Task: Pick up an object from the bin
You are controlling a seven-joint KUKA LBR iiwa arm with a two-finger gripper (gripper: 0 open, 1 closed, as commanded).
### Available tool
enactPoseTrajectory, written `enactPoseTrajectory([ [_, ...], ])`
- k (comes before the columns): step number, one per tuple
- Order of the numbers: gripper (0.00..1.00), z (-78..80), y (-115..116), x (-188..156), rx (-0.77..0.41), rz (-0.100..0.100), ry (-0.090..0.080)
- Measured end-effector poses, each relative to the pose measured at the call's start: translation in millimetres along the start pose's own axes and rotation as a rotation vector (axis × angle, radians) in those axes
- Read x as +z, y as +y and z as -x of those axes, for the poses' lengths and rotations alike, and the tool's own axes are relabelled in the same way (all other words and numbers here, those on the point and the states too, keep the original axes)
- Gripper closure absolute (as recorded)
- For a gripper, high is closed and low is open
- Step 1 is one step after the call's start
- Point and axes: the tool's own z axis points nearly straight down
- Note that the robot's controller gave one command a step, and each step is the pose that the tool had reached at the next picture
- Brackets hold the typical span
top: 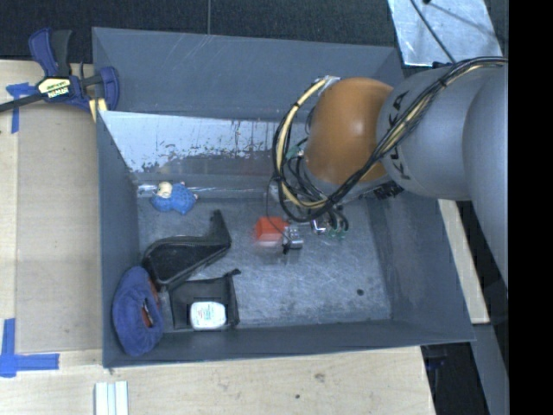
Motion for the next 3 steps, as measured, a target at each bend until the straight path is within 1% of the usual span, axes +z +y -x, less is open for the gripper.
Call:
enactPoseTrajectory([
  [1,0.00,11.9,-3,-6,0.036,-0.001,0.000],
  [2,0.00,20.9,-9,34,0.103,-0.001,0.006],
  [3,0.00,21.7,-10,33,0.101,-0.001,0.004],
])
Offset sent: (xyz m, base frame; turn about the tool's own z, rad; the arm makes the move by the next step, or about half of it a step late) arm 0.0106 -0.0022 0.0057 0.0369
